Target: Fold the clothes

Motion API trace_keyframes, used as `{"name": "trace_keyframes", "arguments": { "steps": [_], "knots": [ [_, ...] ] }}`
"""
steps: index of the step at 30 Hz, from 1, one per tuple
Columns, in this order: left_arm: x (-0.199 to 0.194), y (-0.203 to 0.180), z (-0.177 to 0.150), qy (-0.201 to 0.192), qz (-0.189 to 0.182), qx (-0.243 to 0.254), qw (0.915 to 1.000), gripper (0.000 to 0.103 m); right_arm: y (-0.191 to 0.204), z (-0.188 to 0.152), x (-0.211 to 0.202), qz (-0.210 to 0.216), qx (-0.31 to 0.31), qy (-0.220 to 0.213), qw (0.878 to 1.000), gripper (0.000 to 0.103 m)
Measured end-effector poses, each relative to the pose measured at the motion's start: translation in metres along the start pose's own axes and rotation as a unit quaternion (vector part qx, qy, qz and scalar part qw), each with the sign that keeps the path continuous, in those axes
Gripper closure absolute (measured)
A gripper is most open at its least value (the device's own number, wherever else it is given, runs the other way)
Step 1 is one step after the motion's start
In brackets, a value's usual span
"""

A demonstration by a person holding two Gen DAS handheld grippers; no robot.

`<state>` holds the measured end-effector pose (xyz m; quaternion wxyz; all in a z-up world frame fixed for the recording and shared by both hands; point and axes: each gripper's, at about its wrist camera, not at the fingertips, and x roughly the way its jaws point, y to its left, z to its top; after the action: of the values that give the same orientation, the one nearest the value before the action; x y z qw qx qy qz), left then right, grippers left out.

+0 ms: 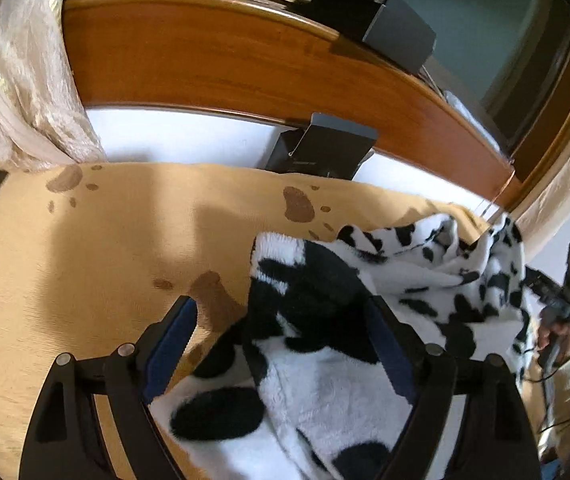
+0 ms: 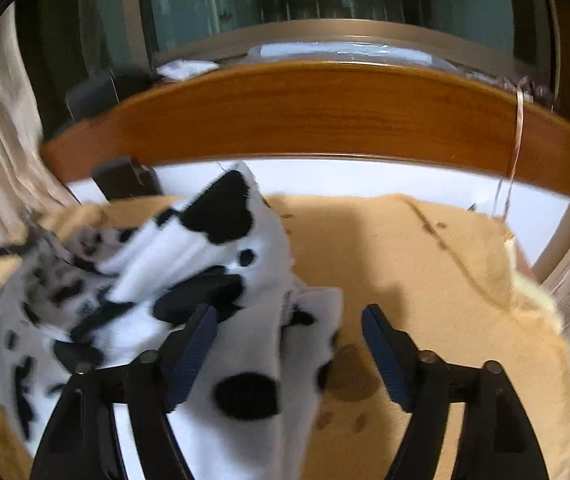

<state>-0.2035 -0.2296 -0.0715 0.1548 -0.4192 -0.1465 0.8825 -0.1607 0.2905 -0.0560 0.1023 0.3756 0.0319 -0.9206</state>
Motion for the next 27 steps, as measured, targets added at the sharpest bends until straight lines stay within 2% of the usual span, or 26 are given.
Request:
{"name": "trace_keyframes", "arguments": {
  "steps": [3, 5, 6, 8, 11, 14, 17, 20, 23, 26, 27],
  "knots": [
    [-0.001, 0.007, 0.000, -0.012, -0.036, -0.034, 0.9987, 0.018, 0.007, 0.009, 0.009, -0.032, -0.050, -0.004, 0.998, 0.023],
    [0.001, 0.011, -0.001, -0.016, -0.086, -0.066, 0.9939, 0.032, 0.013, 0.018, 0.019, -0.049, -0.084, -0.005, 0.995, 0.023],
    [0.002, 0.012, -0.001, -0.015, -0.098, -0.073, 0.9924, 0.036, 0.016, 0.022, 0.024, -0.053, -0.098, -0.006, 0.994, 0.023],
    [0.003, 0.010, 0.000, -0.012, -0.100, -0.073, 0.9923, 0.047, 0.025, 0.031, 0.035, -0.043, -0.118, -0.009, 0.992, 0.023],
    [0.004, 0.006, 0.001, -0.006, -0.091, -0.064, 0.9938, 0.054, 0.042, 0.047, 0.058, -0.030, -0.155, 0.000, 0.987, 0.023],
    [-0.001, 0.014, 0.001, -0.021, -0.097, -0.088, 0.9912, 0.062, 0.051, 0.061, 0.074, -0.002, -0.151, 0.009, 0.989, 0.025],
    [-0.007, 0.037, -0.002, -0.055, -0.105, -0.152, 0.9813, 0.070, 0.037, 0.070, 0.080, 0.013, -0.080, 0.019, 0.997, 0.098],
    [-0.009, 0.055, -0.007, -0.075, -0.095, -0.196, 0.9731, 0.073, 0.015, 0.075, 0.087, -0.004, -0.013, 0.023, 1.000, 0.098],
    [-0.006, 0.064, -0.012, -0.076, -0.082, -0.207, 0.9718, 0.073, 0.005, 0.067, 0.094, -0.040, -0.013, 0.038, 0.998, 0.097],
    [-0.004, 0.063, -0.013, -0.070, -0.080, -0.205, 0.9731, 0.073, 0.000, 0.061, 0.097, -0.042, -0.014, 0.053, 0.998, 0.097],
    [-0.004, 0.062, -0.013, -0.068, -0.079, -0.203, 0.9736, 0.073, -0.001, 0.059, 0.097, -0.038, -0.014, 0.055, 0.998, 0.094]
  ]
}}
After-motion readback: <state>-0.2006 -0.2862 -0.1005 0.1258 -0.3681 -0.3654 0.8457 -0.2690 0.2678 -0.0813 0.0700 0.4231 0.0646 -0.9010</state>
